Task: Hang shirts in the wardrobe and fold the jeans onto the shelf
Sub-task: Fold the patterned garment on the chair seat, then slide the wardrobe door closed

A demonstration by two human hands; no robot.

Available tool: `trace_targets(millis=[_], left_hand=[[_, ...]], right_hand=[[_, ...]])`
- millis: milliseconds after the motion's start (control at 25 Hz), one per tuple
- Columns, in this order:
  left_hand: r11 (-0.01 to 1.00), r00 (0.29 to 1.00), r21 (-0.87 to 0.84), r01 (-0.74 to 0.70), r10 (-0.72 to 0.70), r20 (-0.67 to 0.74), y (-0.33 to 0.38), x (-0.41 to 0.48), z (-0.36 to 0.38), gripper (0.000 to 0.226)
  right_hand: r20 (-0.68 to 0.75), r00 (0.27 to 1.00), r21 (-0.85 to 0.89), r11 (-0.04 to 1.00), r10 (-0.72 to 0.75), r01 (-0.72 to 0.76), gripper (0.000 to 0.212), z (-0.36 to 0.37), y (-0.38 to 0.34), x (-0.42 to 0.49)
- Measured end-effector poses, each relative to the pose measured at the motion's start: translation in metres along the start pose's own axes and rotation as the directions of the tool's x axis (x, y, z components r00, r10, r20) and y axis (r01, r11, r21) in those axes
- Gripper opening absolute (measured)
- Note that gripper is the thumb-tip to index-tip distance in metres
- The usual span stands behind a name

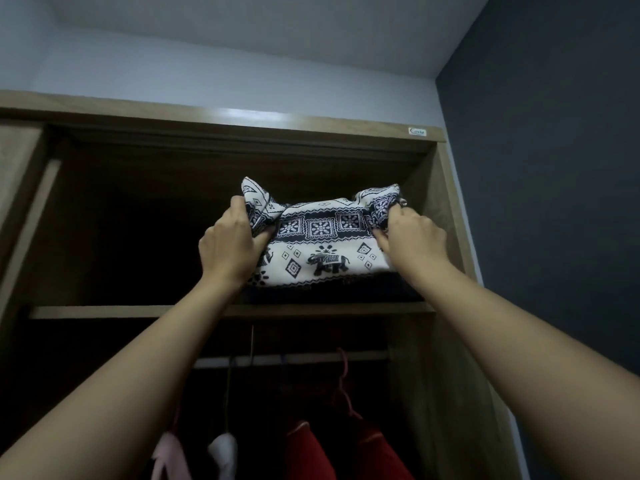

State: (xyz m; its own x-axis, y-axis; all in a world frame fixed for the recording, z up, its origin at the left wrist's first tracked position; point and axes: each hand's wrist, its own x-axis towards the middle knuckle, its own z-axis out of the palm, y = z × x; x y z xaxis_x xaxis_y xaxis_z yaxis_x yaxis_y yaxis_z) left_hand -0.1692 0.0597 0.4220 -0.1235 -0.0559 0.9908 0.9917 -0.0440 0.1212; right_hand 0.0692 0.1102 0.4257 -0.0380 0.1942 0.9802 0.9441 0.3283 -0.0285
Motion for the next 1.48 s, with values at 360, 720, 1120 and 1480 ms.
trace_targets(millis=[360,720,1120,1480], left_hand=[[0.968,0.884,0.047,0.247,-0.245,0.398,-0.027,0.026,0.068,0.056],[0.867,0.615,-0.331,-0.372,0.497,0.612,-0.015,0.011,0.047,0.041],[0.963,0.637,-0.119,-0.24,0.249,0.73,-0.013,-0.006,0.054,0.056],[0.935,0.801,-0.079,-0.346,0.338,0.494,-0.015,-0.032,0.019,0.083]], right_hand=[[0.12,0.99,-0.16,0.986,0.068,-0.049,0.049,0.052,0.017,0.028],[0.643,0.639,0.231,0.903,-0.421,0.362,0.06,0.034,0.029,0.033],[0.712,0.682,-0.202,0.881,-0.168,0.428,0.042,0.052,0.039,0.026],[0.368,0.856,0.195,0.93,-0.363,0.311,0.077,0.036,0.024,-0.023]])
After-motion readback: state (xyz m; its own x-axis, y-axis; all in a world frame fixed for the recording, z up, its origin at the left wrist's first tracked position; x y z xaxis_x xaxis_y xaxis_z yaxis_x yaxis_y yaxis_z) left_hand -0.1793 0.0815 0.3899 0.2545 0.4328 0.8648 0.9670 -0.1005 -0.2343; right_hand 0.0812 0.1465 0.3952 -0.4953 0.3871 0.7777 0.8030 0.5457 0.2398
